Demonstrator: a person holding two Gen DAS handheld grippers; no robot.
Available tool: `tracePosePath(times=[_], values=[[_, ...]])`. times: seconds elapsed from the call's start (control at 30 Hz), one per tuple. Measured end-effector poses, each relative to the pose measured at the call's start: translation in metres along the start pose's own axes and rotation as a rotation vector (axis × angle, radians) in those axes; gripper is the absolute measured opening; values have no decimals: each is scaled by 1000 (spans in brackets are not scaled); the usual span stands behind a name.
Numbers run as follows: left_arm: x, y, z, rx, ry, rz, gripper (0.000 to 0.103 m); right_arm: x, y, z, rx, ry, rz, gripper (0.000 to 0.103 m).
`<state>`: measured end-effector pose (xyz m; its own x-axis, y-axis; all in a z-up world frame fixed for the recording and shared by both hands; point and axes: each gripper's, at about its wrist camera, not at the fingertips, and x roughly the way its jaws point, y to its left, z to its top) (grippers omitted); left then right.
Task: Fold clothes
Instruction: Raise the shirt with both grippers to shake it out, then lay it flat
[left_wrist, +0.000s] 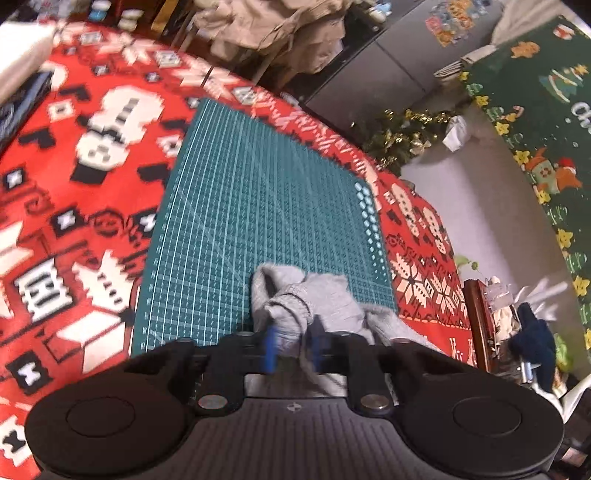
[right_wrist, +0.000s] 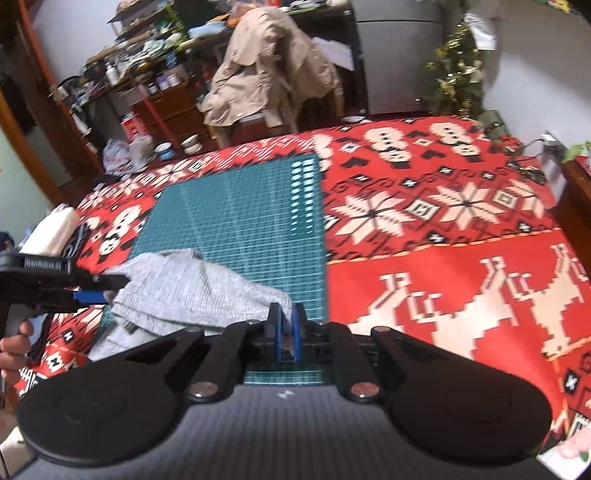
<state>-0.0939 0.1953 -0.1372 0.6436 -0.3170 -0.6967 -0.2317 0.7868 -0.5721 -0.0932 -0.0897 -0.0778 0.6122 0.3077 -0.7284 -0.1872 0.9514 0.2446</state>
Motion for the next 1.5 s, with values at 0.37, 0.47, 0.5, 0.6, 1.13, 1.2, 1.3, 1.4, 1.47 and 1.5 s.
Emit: tracePosePath(times=[0.37, 0.47, 0.5, 0.6, 1.13, 1.2, 1.3, 1.4, 1.47, 1.5], values=[[-62, -63, 55, 254, -267, -1, 8, -21, 10, 57, -54, -160, 20, 6], [-91, -82, 85, 288, -379, -17, 8, -35, 21, 96, -99, -267, 25, 5], [-101, -87, 93, 296, -417, -22, 8, -42, 25, 111, -114, -307, 29, 5], [-131, -101, 114, 317, -526, -34, 8, -65, 37, 146, -144, -421, 32, 5], [-121, -38, 29, 212, -325, 36, 8, -53, 13, 92, -74, -269, 13, 5], [-106, -19, 9, 175, -248, 93, 8, -37, 4, 66, -31, -185, 10, 5], [-85, 5, -18, 113, -137, 138, 8, -13, -3, 29, 11, -75, 3, 5], [-71, 17, -34, 99, -83, 180, 8, 4, -3, -1, -14, 4, -19, 5], [-65, 22, -39, 96, -62, 191, 8, 13, -1, -11, -31, 40, -34, 5], [-63, 23, -41, 92, -51, 192, 8, 15, -1, -14, -34, 54, -35, 5]])
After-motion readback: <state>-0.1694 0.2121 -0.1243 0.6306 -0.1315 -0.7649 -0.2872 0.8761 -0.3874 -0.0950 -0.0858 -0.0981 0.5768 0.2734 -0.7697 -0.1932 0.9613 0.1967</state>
